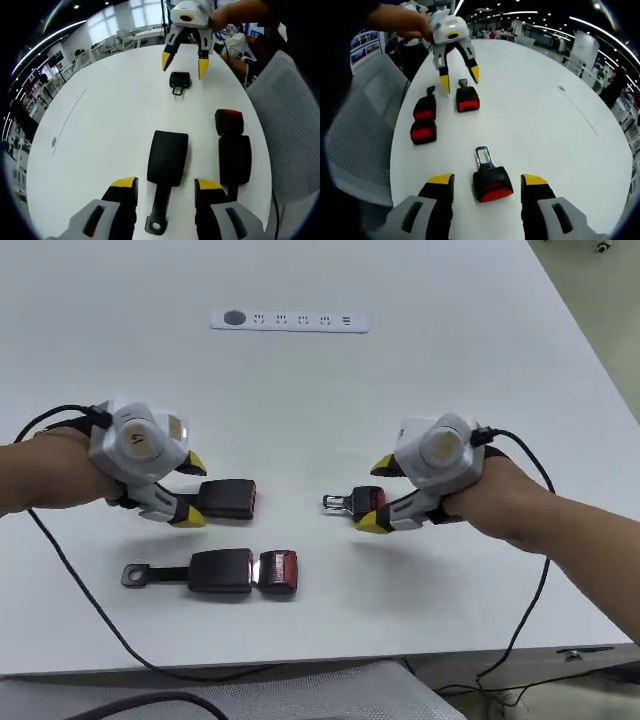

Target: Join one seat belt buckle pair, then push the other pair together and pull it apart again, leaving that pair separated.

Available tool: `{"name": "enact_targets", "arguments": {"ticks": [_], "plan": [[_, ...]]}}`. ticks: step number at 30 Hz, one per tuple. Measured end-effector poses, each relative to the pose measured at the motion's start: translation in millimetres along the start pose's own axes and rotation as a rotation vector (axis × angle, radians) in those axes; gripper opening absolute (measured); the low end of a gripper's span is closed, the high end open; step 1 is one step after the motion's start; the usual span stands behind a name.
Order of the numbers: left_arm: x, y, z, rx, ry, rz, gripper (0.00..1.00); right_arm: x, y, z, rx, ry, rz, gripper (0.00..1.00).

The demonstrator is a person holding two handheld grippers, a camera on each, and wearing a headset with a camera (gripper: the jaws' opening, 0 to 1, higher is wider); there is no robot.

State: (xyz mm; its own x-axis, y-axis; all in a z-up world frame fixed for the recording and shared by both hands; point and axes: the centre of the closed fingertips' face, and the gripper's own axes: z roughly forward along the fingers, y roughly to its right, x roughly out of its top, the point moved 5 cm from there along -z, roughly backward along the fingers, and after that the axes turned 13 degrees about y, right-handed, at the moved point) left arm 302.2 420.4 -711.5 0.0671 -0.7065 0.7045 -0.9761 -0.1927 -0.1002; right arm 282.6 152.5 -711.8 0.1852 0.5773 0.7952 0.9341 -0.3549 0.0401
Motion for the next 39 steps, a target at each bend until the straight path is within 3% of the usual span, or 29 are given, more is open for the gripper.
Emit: {"name": "enact_targets", "arguments": {"ticks": [2, 4, 6, 7, 11, 12, 13, 17, 21, 27, 30, 33, 39], "plan": [[4.7, 5.9, -13.8, 0.048, 0.028, -0.043, 0.53, -0.8, -9.5, -3.3, -0.024, 0.022, 0.042, 0.54], [2.1, 11.4, -23.3, 0.083, 0.079, -0.049, 0.57, -2.1, -21.1, -5.3, -0.037, 0.035, 0.057, 0.59], [6.9, 21.8, -32.6, 0.111, 0.136, -0.048, 0.59, -5.2, -27.6, -6.9, -0.051, 0.038, 0.075, 0.61], [3.4, 28.6, -39.0, 0.135, 0.142, -0.084, 0.61, -6.2, -34.2, -8.5, -0.050, 0.046, 0.087, 0.61], [-12.3, 46.3, -52.2, 0.183, 0.142, -0.141, 0.80, -6.3, -47.0, -14.9, -0.080, 0.069, 0.103, 0.69], [-15.4, 50.2, -54.7, 0.187, 0.137, -0.149, 0.83, -4.7, -48.9, -16.6, -0.125, 0.098, 0.132, 0.73], [-19.0, 55.1, -58.4, 0.199, 0.140, -0.157, 0.87, -4.7, -50.4, -17.4, -0.136, 0.114, 0.147, 0.79], [-31.3, 59.6, -70.5, 0.248, 0.147, -0.237, 0.91, -12.5, -56.4, -22.0, -0.141, 0.098, 0.161, 0.83], [-42.5, 62.2, -83.3, 0.279, 0.156, -0.285, 0.99, -13.1, -62.3, -30.5, -0.167, 0.122, 0.198, 0.87], [-63.5, 75.6, -91.6, 0.315, 0.160, -0.318, 1.00, -20.6, -72.2, -38.9, -0.196, 0.137, 0.215, 0.97], [-62.2, 82.3, -91.8, 0.331, 0.179, -0.346, 1.00, -19.5, -73.7, -44.1, -0.227, 0.159, 0.229, 0.99], [-68.3, 85.4, -96.4, 0.335, 0.186, -0.354, 1.00, -16.8, -77.7, -47.8, -0.240, 0.166, 0.243, 0.99], [-66.8, 86.8, -95.5, 0.354, 0.206, -0.357, 1.00, -12.7, -85.4, -44.0, -0.253, 0.158, 0.225, 0.99]]}}
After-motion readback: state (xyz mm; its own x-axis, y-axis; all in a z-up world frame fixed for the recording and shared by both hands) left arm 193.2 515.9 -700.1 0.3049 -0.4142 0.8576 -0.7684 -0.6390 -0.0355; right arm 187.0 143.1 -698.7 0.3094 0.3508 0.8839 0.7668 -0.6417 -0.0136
